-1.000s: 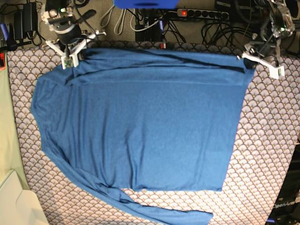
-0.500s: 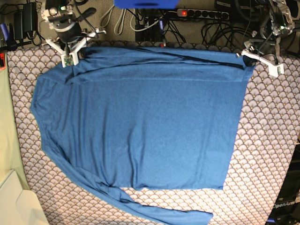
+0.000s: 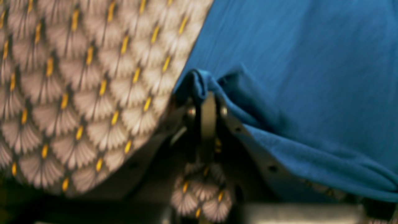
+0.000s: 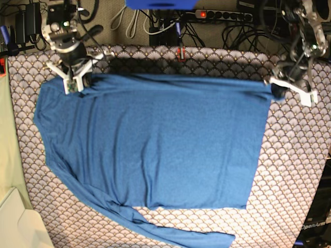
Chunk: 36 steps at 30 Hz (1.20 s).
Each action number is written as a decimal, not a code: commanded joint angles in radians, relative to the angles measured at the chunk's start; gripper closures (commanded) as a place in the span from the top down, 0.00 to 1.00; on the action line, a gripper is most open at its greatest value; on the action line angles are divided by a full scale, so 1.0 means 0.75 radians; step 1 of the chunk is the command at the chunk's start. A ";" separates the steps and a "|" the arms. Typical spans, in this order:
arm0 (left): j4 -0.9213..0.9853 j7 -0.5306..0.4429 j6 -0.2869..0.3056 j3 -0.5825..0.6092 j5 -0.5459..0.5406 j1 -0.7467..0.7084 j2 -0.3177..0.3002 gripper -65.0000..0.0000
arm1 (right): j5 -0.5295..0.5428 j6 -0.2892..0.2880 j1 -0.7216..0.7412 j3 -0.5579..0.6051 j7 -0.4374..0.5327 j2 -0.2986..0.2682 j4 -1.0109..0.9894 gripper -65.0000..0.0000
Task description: Fold the T-shirt properly
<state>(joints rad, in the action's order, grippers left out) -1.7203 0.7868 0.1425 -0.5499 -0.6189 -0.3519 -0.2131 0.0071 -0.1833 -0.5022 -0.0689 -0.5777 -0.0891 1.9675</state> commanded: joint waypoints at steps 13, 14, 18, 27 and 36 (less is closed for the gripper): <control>0.075 -0.013 -0.015 0.000 0.004 0.215 -0.016 0.00 | -0.008 0.006 0.257 -0.001 -0.108 -0.036 -0.067 0.02; 0.100 -0.013 -0.015 0.000 0.004 0.235 -0.016 0.00 | -0.008 0.006 0.284 0.007 -0.123 -0.042 -0.088 0.02; 0.190 -0.013 -0.009 0.000 0.004 0.305 -0.016 0.00 | -0.008 0.006 0.366 0.062 -0.131 -0.095 -0.163 0.02; 0.275 -0.013 -0.009 0.002 0.004 0.433 -0.016 0.00 | -0.008 0.006 0.523 0.136 -0.131 -0.140 -0.351 0.02; 0.363 -0.013 -0.015 0.092 0.004 0.530 -0.018 0.01 | -0.008 0.006 0.630 0.169 -0.121 -0.201 -0.503 0.02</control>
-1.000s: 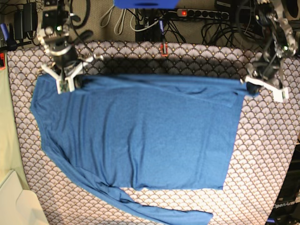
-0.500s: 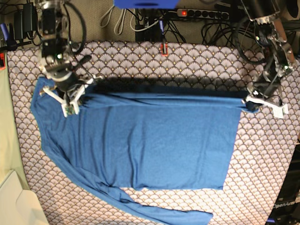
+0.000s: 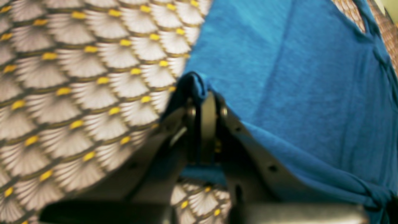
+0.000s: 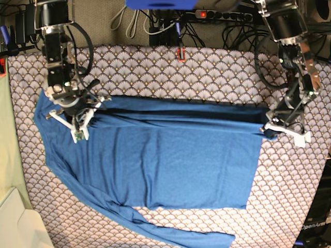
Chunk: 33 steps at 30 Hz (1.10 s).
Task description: Fold the T-shirt properly
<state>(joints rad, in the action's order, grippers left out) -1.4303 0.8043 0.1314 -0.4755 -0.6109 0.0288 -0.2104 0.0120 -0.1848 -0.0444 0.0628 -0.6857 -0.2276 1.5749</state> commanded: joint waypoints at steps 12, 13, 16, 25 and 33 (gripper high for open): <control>0.026 -0.036 -0.002 0.025 -0.005 0.071 -0.021 0.01 | -0.015 0.008 0.046 -0.007 0.025 -0.015 0.014 0.02; 0.028 -0.036 -0.002 0.023 -0.005 0.075 -0.021 0.01 | -0.015 0.008 0.046 -0.007 0.025 -0.015 0.014 0.02; 0.036 -0.036 -0.002 0.027 -0.005 0.075 -0.021 0.01 | -0.015 0.008 0.046 -0.007 0.025 -0.015 0.014 0.02; 0.036 -0.038 -0.002 0.025 -0.005 0.075 -0.038 0.37 | -0.015 0.008 0.044 -0.007 0.013 -0.015 0.014 0.06; 0.036 -0.040 -0.002 0.021 -0.005 0.075 -0.087 0.65 | -0.015 0.008 0.056 -0.009 0.013 -0.004 0.025 0.38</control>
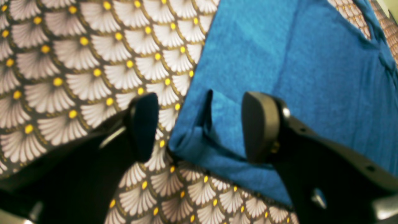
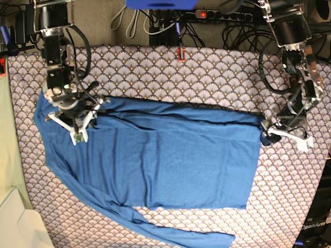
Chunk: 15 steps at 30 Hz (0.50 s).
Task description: Fold the T-shirt properly
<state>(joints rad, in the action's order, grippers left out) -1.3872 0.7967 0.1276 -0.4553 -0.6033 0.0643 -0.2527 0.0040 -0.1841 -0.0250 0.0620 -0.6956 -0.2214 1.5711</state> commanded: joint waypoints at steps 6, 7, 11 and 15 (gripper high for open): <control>-0.021 -0.030 0.003 -0.006 -0.017 0.007 -0.043 0.64 | -0.004 0.007 0.028 -0.012 0.024 -0.004 0.042 0.48; -0.021 -0.030 0.003 -0.006 -0.017 -0.011 -0.043 0.64 | -0.004 0.007 0.024 -0.014 0.024 -0.006 0.056 0.48; -0.021 -0.034 0.009 0.000 -0.017 -0.054 -0.032 0.65 | -0.006 0.007 -0.043 -0.016 0.024 -0.006 0.167 0.49; 0.009 -0.042 0.011 -0.002 -0.017 -0.070 -0.002 0.65 | -0.006 0.007 -0.111 -0.016 0.026 -0.006 0.304 0.49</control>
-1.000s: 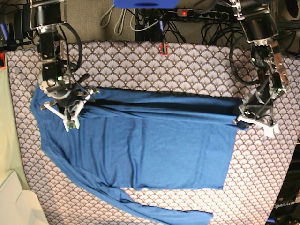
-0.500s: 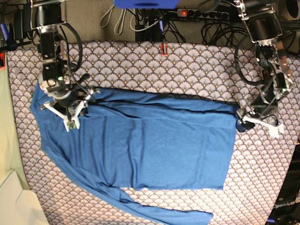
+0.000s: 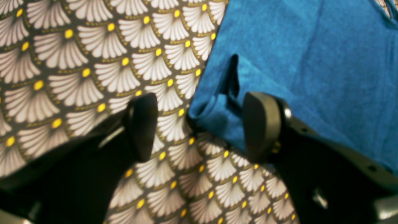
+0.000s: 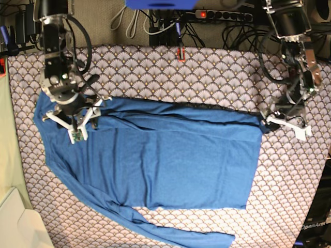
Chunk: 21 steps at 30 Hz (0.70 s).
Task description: Fold the T-shirt properly
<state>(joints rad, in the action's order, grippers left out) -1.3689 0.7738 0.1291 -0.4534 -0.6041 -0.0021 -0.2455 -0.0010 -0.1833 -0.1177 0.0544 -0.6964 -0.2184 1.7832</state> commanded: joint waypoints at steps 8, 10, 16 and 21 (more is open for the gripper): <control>0.112 -0.014 0.013 0.000 -0.016 0.061 0.019 0.65 | 0.000 0.006 -0.061 -0.008 0.027 -0.011 0.105 0.49; 0.112 -0.014 0.013 0.000 -0.016 0.061 0.026 0.65 | 0.000 0.006 -0.081 -0.008 0.027 -0.011 0.105 0.49; 0.114 -0.014 0.013 0.055 -0.016 0.096 0.034 0.65 | 0.000 0.006 -0.112 -0.102 0.027 -0.006 0.107 0.49; 0.116 -0.016 0.007 0.125 -0.016 0.118 0.034 0.65 | 0.000 0.006 -0.124 -0.176 0.027 -0.011 0.107 0.49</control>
<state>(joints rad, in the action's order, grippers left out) -1.2705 0.7662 0.1349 -0.3569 -0.6075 0.0677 -0.2100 0.0006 -0.1837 -0.2234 -0.0727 -0.7048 -0.2161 1.8439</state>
